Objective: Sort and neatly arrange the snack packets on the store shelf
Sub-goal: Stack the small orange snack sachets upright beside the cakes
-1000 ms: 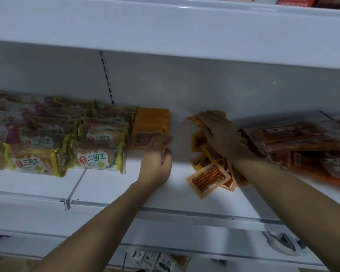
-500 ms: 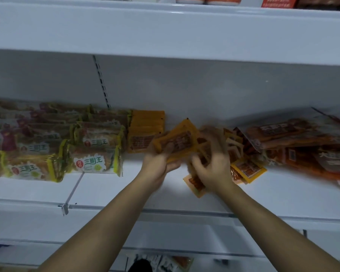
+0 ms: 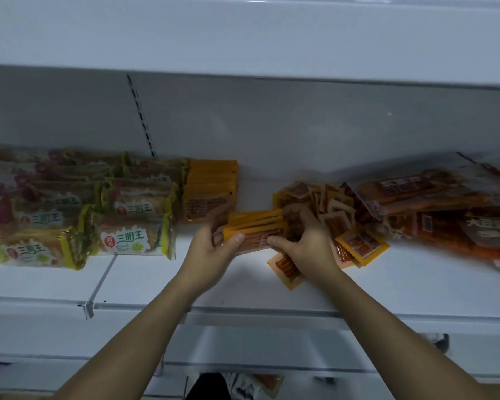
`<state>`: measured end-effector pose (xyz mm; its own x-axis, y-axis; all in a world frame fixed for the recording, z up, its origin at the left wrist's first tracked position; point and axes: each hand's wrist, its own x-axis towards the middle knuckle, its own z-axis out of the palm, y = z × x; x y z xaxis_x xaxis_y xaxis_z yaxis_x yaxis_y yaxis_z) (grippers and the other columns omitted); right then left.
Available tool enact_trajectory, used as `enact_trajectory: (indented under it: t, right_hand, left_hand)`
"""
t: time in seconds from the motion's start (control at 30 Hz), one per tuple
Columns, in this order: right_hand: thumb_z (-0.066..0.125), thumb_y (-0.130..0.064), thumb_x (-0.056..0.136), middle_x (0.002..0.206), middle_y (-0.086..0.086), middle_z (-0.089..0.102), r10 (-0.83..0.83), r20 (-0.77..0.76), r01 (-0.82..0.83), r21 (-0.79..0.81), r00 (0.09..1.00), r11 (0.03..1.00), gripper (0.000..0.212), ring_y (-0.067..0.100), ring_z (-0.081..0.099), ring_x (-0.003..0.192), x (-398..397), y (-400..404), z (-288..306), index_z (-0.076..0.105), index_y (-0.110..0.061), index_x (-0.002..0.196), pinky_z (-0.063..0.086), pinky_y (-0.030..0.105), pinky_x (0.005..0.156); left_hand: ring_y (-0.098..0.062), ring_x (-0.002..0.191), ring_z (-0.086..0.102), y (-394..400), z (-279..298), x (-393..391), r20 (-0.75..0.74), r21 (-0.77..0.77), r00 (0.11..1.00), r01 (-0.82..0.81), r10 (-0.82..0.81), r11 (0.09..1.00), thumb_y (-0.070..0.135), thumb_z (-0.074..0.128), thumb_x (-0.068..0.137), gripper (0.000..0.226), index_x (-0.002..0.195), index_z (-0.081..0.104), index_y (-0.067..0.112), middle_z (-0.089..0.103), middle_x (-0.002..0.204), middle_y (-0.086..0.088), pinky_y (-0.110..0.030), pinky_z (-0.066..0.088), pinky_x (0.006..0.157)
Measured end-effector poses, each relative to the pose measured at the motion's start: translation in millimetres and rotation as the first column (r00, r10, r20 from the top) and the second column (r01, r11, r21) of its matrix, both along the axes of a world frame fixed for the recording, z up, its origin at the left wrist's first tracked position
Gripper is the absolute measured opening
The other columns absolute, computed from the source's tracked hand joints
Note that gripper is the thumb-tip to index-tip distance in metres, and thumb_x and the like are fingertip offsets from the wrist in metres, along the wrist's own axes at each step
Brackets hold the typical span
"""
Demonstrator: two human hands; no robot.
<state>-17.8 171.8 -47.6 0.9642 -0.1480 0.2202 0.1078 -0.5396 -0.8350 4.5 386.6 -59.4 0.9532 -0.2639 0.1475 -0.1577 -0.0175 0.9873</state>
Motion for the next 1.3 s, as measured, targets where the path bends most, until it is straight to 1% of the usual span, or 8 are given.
enact_trajectory:
  t: [0.17, 0.33, 0.43, 0.67, 0.83, 0.93, 1.1, 1.3]
  right_hand:
    - [0.087, -0.032, 0.078, 0.108, -0.006, 0.061, 0.061, 0.045, -0.054, -0.154, 0.997, 0.987, 0.050, 0.009, 0.058, 0.094, 3.6, -0.5, -11.2, 0.060, -0.021, 0.118, 0.046, 0.019, 0.078]
    - [0.086, -0.032, 0.078, 0.113, -0.009, 0.049, 0.082, 0.033, -0.070, -0.269, 0.996, 0.961, 0.044, -0.005, 0.048, 0.089, 2.9, 0.2, -11.4, 0.050, -0.038, 0.103, 0.033, 0.009, 0.072]
    - [0.085, -0.035, 0.079, 0.120, -0.005, 0.051, 0.084, -0.017, -0.085, -0.301, 0.996, 0.950, 0.046, -0.004, 0.048, 0.084, 3.4, 0.8, -11.3, 0.045, -0.041, 0.101, 0.032, 0.007, 0.065]
    - [0.088, -0.033, 0.077, 0.129, -0.019, 0.056, 0.207, -0.106, -0.213, -0.058, 0.973, 0.975, 0.075, -0.008, 0.055, 0.112, 2.3, 6.3, 2.6, 0.042, -0.047, 0.135, 0.047, 0.011, 0.083]
    - [0.084, -0.032, 0.082, 0.114, -0.025, 0.059, 0.206, -0.080, -0.215, -0.130, 0.975, 0.968, 0.048, -0.006, 0.056, 0.105, 8.0, 11.2, -2.4, 0.058, -0.046, 0.120, 0.049, 0.020, 0.085]
    - [0.087, -0.029, 0.078, 0.113, -0.026, 0.060, 0.218, -0.064, -0.225, -0.135, 0.974, 0.965, 0.051, -0.006, 0.057, 0.106, 12.2, 12.9, -4.7, 0.059, -0.049, 0.116, 0.049, 0.020, 0.086]
    - [0.087, -0.029, 0.078, 0.129, -0.022, 0.054, 0.271, -0.102, -0.274, -0.015, 0.957, 0.962, 0.062, -0.001, 0.054, 0.116, 17.7, 15.4, 1.2, 0.056, -0.050, 0.128, 0.054, 0.027, 0.092]
    - [0.083, -0.027, 0.083, 0.127, -0.013, 0.051, 0.231, 0.039, -0.227, -0.098, 0.972, 0.969, 0.029, -0.005, 0.048, 0.117, 22.5, 16.3, 2.6, 0.068, -0.037, 0.105, 0.041, 0.011, 0.092]
  left_hand:
    - [-0.018, 0.113, 0.069, -0.3, -2.0, 1.5, 0.000, 0.025, 0.999, -0.049, 0.049, 0.998, 0.022, 0.066, 0.098, 0.043, 0.138, 0.052, 0.028, 0.068, 0.123, 0.002, -0.050, 0.058, 0.096]
    - [0.002, 0.107, 0.062, 5.9, -3.9, 3.3, 0.099, 0.343, 0.995, -0.025, -0.010, 0.939, 0.020, 0.088, 0.077, 0.058, 0.120, 0.057, 0.042, 0.063, 0.117, 0.021, -0.014, 0.053, 0.085]
    - [0.005, 0.106, 0.058, 3.7, -3.8, 4.3, 0.212, 0.471, 0.976, -0.065, -0.042, 0.880, 0.013, 0.083, 0.079, 0.050, 0.109, 0.058, 0.044, 0.059, 0.115, 0.025, -0.012, 0.048, 0.084]
    - [0.002, 0.106, 0.066, 10.5, 0.5, -2.3, 0.178, 0.286, 0.982, -0.118, 0.068, 0.951, 0.003, 0.079, 0.082, 0.049, 0.109, 0.059, 0.038, 0.068, 0.111, 0.026, -0.012, 0.053, 0.082]
    - [0.013, 0.097, 0.061, 11.2, -4.6, 5.0, 0.208, 0.308, 0.972, -0.170, 0.108, 0.936, -0.004, 0.077, 0.080, 0.059, 0.111, 0.056, 0.041, 0.061, 0.103, 0.024, 0.000, 0.044, 0.076]
    - [-0.006, 0.102, 0.063, 7.7, -8.8, 10.8, 0.147, 0.396, 0.985, -0.144, 0.092, 0.907, -0.006, 0.076, 0.078, 0.059, 0.129, 0.058, 0.018, 0.054, 0.102, 0.027, 0.003, 0.041, 0.075]
    - [-0.002, 0.103, 0.063, 11.6, -10.2, 11.7, 0.156, 0.257, 0.977, -0.180, 0.143, 0.950, 0.012, 0.073, 0.069, 0.078, 0.132, 0.044, 0.046, 0.063, 0.114, 0.018, -0.018, 0.054, 0.086]
    - [0.001, 0.101, 0.063, 10.2, -14.2, 15.6, 0.133, 0.248, 0.979, -0.183, 0.154, 0.951, 0.000, 0.071, 0.071, 0.088, 0.127, 0.039, 0.059, 0.061, 0.115, 0.018, -0.020, 0.055, 0.086]
